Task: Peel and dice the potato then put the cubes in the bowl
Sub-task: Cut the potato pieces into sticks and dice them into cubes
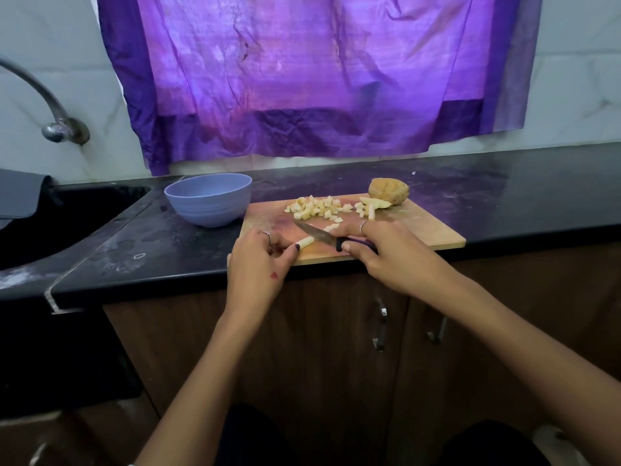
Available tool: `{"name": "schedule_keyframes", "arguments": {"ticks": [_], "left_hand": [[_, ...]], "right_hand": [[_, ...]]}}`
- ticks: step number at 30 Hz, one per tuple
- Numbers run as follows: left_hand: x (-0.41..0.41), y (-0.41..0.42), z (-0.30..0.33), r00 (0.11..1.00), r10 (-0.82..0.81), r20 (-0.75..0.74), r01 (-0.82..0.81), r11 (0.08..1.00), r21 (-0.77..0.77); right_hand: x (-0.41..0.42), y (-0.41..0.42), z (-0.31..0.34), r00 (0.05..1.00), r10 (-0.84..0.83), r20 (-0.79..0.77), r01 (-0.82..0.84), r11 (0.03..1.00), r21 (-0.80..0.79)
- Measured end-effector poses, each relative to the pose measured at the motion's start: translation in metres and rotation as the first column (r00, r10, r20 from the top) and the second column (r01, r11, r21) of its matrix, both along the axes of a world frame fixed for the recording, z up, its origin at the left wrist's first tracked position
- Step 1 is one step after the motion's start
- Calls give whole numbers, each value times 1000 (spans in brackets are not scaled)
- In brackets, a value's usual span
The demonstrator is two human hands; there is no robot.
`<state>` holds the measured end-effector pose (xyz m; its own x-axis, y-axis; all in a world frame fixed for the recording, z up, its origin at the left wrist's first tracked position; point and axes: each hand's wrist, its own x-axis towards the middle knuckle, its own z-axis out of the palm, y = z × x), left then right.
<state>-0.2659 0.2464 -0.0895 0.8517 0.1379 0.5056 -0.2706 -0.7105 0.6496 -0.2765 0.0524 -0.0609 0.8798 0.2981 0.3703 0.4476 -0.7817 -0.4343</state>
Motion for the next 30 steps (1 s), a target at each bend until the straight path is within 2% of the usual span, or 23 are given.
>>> {"name": "schedule_keyframes", "arguments": {"ticks": [4, 12, 14, 16, 18, 21, 22, 30], "left_hand": [[2, 0, -2, 1000, 9, 19, -9, 1000, -4], [4, -1, -3, 1000, 17, 9, -17, 1000, 11], [3, -2, -2, 1000, 23, 11, -23, 1000, 11], [2, -3, -2, 1000, 25, 13, -25, 1000, -2], [2, -3, -2, 1000, 27, 13, -27, 1000, -6], [2, -3, -3, 999, 34, 18, -34, 999, 1], [3, -3, -3, 999, 38, 23, -38, 999, 3], [1, -4, -1, 999, 34, -5, -34, 999, 4]], "right_hand": [[0, 0, 1, 999, 36, 25, -35, 999, -16], [10, 18, 7, 996, 45, 79, -27, 977, -212], [9, 20, 6, 992, 17, 124, 20, 956, -293], [7, 20, 5, 972, -18, 235, 109, 919, -379], [5, 18, 5, 957, -26, 288, 131, 927, -351], [2, 13, 7, 987, 9, 163, 15, 989, -147], [2, 13, 6, 991, 23, 129, -6, 992, -130], [10, 19, 9, 996, 36, 82, -17, 977, -214]]}}
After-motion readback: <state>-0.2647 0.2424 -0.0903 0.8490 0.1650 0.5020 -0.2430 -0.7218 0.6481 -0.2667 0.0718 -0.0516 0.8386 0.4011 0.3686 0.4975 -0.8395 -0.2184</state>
